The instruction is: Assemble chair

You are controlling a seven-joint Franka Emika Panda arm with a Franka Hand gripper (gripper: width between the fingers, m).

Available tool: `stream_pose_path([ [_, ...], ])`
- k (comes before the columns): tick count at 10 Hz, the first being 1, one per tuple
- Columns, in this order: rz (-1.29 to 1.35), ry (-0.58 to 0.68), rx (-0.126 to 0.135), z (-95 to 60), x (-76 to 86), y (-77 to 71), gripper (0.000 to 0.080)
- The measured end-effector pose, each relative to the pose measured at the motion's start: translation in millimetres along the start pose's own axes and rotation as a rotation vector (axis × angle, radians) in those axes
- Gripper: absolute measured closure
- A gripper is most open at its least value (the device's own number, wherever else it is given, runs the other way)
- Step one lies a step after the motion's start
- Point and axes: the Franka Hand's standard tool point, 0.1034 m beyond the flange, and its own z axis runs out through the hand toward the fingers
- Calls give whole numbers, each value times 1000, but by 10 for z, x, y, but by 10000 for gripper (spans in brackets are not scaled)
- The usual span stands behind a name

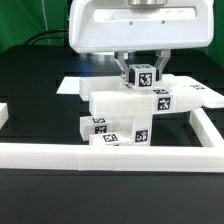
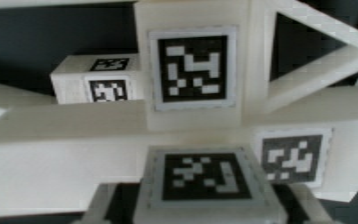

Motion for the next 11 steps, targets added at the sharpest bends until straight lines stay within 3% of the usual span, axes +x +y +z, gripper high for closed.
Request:
stream_pose_path([
  [11,722,-3,11,7,1,-39,532],
])
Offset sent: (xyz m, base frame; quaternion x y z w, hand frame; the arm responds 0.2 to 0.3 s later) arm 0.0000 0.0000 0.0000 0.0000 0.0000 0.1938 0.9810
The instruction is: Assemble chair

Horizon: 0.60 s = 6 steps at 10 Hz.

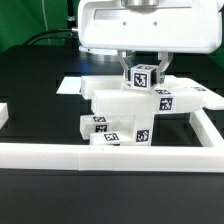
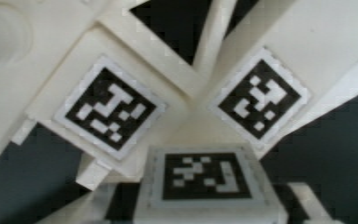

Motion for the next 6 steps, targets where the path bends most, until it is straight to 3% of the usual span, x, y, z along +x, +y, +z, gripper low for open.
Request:
stream_pose_path([
  [6,247,-16,34,6,38,28,532],
])
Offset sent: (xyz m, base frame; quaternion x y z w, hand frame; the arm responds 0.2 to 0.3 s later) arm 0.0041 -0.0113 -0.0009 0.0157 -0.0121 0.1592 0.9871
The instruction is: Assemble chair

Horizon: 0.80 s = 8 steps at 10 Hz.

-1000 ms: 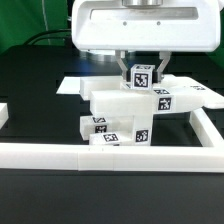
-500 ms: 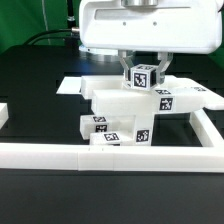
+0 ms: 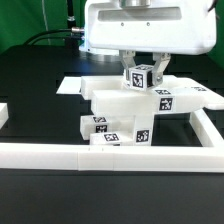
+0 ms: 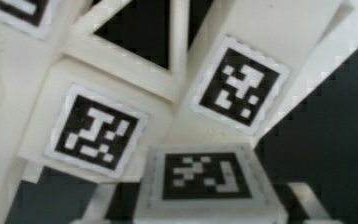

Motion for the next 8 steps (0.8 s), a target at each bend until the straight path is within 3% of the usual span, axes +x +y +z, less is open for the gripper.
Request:
stream_pose_path([
  [4,161,-14,15,3,-7,-9,532],
  [5,160,-14,15,4,-8,-9,456],
  [6,113,-13,15,4,-8,-8,320],
  [7,113,-13,16,4,-9,-9,320],
  [8,82,-13,12,4,-13,-10,187],
])
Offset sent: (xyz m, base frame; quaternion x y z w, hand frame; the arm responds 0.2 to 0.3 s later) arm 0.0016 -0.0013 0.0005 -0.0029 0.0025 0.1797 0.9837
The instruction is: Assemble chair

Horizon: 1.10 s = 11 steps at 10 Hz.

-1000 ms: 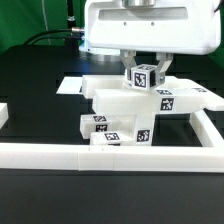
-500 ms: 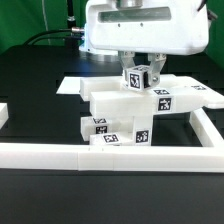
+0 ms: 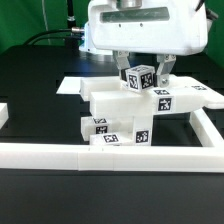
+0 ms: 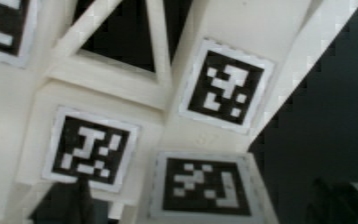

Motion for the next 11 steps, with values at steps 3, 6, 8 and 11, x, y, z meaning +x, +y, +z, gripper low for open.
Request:
stream_pose_path([
  [3,-235,-1,-12,-6,-10,-8,152],
  [6,-496,6,-32,-31,8,-28,150],
  [8,-676,0,-36,-42,26,-22,150],
  [11,-891,-3,-37,-47,59,-2,150],
])
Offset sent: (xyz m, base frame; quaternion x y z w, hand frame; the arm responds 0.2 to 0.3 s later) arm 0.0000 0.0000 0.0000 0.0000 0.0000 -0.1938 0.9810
